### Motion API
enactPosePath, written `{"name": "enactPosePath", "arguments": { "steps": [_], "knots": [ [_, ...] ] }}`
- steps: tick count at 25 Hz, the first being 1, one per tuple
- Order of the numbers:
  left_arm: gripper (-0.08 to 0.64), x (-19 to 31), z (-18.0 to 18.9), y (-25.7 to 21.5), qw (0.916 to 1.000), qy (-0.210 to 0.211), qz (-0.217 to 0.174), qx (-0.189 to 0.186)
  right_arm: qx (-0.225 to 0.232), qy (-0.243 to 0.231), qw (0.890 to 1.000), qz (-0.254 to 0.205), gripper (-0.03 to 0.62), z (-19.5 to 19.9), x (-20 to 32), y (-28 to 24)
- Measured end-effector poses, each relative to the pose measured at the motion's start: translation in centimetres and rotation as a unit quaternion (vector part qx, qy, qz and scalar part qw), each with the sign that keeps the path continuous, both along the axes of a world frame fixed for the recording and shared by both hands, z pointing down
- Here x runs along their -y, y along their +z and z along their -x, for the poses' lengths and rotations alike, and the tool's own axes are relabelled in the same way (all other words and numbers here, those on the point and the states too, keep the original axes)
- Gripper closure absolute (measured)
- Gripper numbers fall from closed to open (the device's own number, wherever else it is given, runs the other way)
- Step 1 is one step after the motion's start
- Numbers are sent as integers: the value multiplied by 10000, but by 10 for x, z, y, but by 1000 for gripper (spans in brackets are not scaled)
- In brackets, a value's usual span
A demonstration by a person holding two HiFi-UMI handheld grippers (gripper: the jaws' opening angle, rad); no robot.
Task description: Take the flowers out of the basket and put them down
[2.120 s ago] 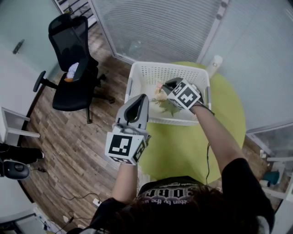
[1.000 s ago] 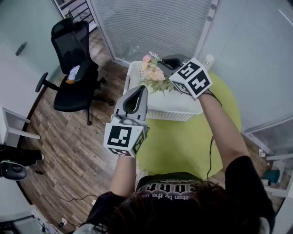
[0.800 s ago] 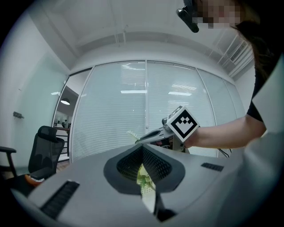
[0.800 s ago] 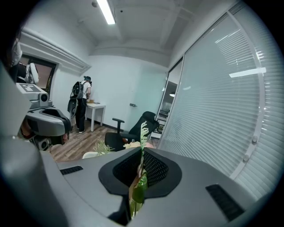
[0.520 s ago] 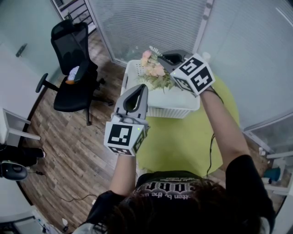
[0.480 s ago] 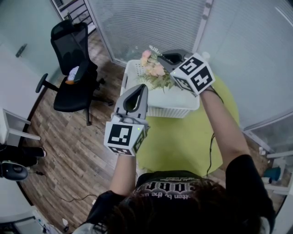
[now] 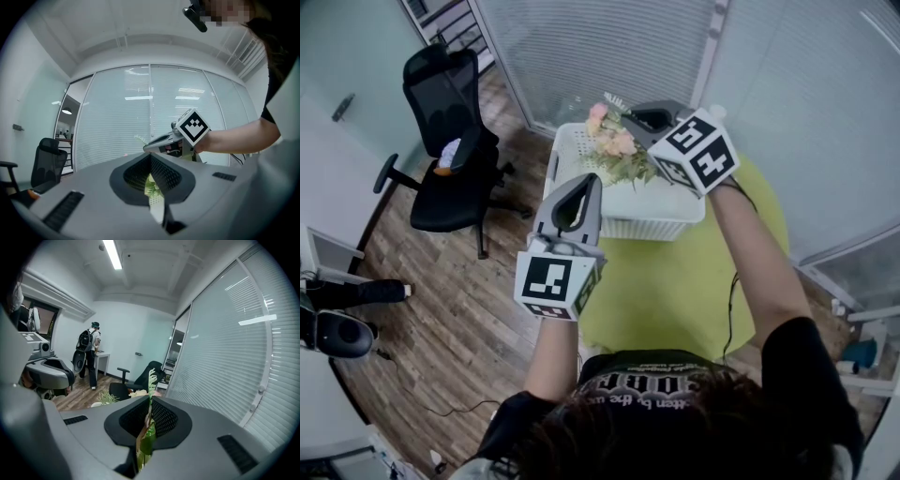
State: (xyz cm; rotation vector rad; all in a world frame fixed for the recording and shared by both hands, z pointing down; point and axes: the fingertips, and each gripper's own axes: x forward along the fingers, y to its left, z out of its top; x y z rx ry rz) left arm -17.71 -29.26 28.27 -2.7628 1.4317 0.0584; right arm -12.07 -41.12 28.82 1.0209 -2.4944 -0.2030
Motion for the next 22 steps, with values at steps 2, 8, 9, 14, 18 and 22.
{"name": "enactPosePath", "arguments": {
  "steps": [2, 8, 9, 14, 18, 22],
  "knots": [
    [561, -1, -1, -7, 9999, 27, -77, -127, 2, 10, 10000, 5, 560, -3, -1, 0],
    [562, -4, -15, -6, 9998, 150, -60, -135, 41, 125, 9999, -40, 560, -20, -5, -5],
    [561, -5, -21, -7, 9998, 175, -49, -125, 48, 151, 9999, -53, 560, -28, -7, -7],
    [562, -9, -48, -6, 9994, 338, -103, -47, 88, 387, 9992, -98, 560, -68, -12, -11],
    [562, -11, -64, -4, 9987, 486, -137, -50, 113, 584, 9981, -143, 560, -95, -16, -14],
    [562, -15, -86, -5, 9981, 613, -100, 18, 171, 843, 9961, -193, 560, -132, -23, -20]
  ]
}}
